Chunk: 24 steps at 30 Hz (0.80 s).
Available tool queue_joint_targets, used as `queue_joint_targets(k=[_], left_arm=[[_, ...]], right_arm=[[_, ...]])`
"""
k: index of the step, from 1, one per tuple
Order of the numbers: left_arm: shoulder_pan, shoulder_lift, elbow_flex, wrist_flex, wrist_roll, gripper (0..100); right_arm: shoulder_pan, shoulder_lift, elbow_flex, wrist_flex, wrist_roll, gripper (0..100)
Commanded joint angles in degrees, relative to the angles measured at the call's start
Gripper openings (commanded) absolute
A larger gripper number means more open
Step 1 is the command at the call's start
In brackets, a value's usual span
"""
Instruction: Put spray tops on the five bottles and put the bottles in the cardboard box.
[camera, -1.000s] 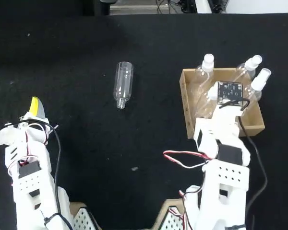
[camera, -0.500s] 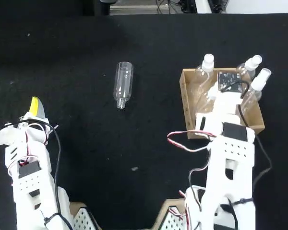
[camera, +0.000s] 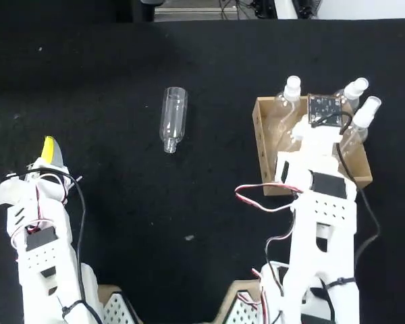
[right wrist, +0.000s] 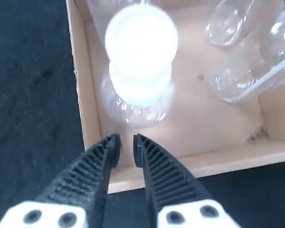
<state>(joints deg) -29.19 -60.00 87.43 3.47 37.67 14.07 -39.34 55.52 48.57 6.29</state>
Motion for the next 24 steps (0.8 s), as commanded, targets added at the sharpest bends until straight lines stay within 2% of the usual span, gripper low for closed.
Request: queue_joint_targets(k=[1, 16, 24], left_arm=[[-0.4, -0.88, -3.12, -1.14, 0.26, 23], [-0.4, -0.88, -3.12, -1.14, 0.26, 23], [-0.4, -0.88, -3.12, -1.14, 0.26, 23]], right_arm=[[-0.35, 0.04, 0.66, -2.99, -0.44, 1.1], [-0.44, 0.4, 2.59, -5.54, -0.44, 1.1], [-0.35, 7.52, -0.84, -5.54, -0.44, 1.1]])
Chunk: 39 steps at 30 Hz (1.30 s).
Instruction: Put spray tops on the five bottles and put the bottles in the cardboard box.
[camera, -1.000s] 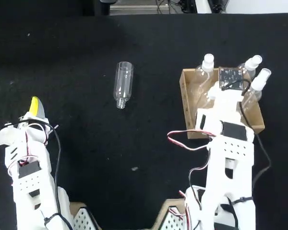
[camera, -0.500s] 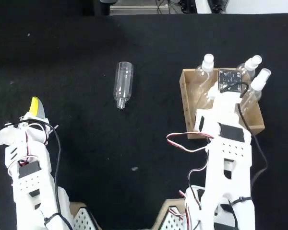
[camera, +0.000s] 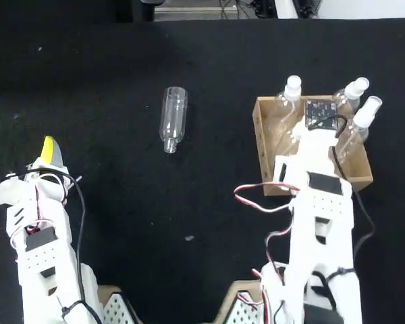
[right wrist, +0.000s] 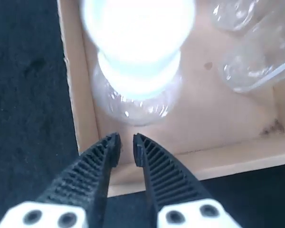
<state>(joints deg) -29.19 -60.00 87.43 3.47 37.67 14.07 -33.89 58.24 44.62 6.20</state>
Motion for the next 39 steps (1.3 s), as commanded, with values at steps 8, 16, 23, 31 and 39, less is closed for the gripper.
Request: queue_joint_targets(k=[8, 16, 23, 31, 39], left_arm=[[-0.4, -0.88, -3.12, -1.14, 0.26, 23], [-0.4, -0.88, -3.12, -1.14, 0.26, 23], [-0.4, -0.88, -3.03, -1.14, 0.26, 23], [-0.4, -0.88, -3.12, -1.14, 0.26, 23], [-0.4, -0.88, -3.12, -1.14, 0.26, 23]], right_arm=[[-0.26, 5.49, -4.97, -5.19, -0.44, 1.0], [-0.18, 5.58, -4.88, -6.42, -0.44, 1.0], [-0.09, 7.6, -4.88, -8.79, -0.44, 1.0], [-0.09, 9.54, -5.41, -8.88, -0.44, 1.0], [0.0, 9.98, -5.76, -11.87, -0.35, 1.0]])
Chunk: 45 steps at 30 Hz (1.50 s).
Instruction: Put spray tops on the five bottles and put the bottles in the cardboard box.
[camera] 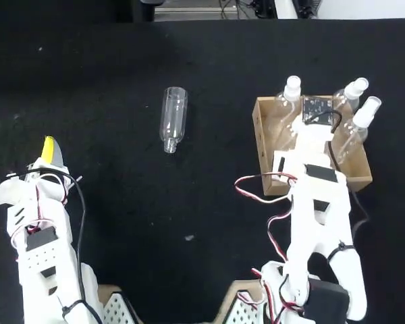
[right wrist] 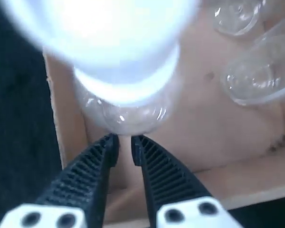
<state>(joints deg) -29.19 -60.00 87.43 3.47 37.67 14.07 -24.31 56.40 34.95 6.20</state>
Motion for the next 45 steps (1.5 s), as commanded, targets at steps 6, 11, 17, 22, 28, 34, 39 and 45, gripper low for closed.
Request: queue_joint_targets(k=[6, 11, 17, 22, 28, 34, 39, 45], left_arm=[[-0.4, -0.88, -3.12, -1.14, 0.35, 23], [-0.4, -0.88, -3.03, -1.14, 0.44, 23], [-0.4, -0.88, -3.03, -1.14, 0.44, 23], [-0.4, -0.88, -3.03, -1.14, 0.44, 23], [-0.4, -0.88, -3.12, -1.14, 0.44, 23], [-0.4, -0.88, -3.21, -1.14, 0.44, 23], [-0.4, -0.88, -3.21, -1.14, 0.44, 23], [-0.4, -0.88, -3.21, -1.14, 0.44, 23]], right_arm=[[0.97, 0.4, -4.0, -2.46, -0.35, 1.0], [2.29, 0.4, -3.56, -4.48, -0.35, 1.0], [2.37, 0.4, -3.56, -4.57, -0.44, 1.0], [2.37, -0.04, -4.09, -2.02, -2.81, 1.0], [1.58, -0.13, -7.96, 4.66, -3.16, 1.1], [-1.49, 0.22, -8.13, 4.84, -3.16, 1.1], [-1.58, 0.22, -8.22, 2.37, -3.25, 1.1], [-1.14, 0.4, -6.99, -0.09, -3.25, 1.1]])
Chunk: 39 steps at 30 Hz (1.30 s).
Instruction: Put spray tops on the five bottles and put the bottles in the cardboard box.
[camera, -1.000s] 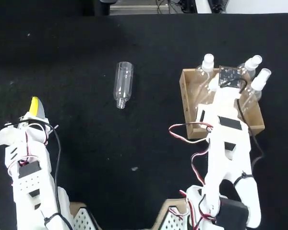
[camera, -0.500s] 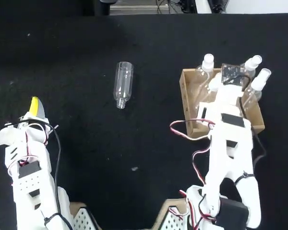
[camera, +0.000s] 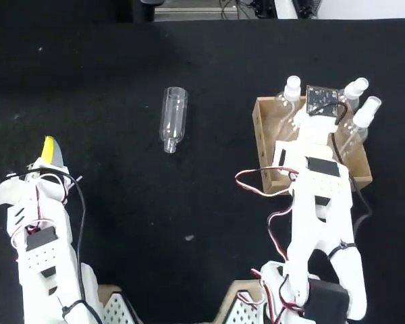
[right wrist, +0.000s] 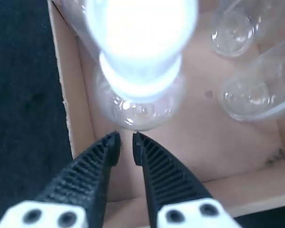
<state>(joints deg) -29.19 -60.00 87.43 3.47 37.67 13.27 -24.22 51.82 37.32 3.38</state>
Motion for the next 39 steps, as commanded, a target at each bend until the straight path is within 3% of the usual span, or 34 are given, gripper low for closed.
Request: queue_joint_targets(k=[1, 17, 31, 39], left_arm=[[-0.4, -0.88, -3.21, -1.14, 0.44, 23], [-0.4, -0.88, -3.21, -1.14, 0.44, 23], [-0.4, -0.88, -3.21, -1.14, 0.44, 23], [-0.4, -0.88, -3.21, -1.14, 0.44, 23]], right_arm=[[-0.26, 0.31, -2.33, -3.08, -0.44, 1.1], [2.29, 0.4, 0.22, -6.33, -0.35, 1.0], [-2.64, -0.22, -3.3, 2.37, -0.44, 1.0], [-2.11, 0.31, -0.66, -4.48, -2.02, 1.0]])
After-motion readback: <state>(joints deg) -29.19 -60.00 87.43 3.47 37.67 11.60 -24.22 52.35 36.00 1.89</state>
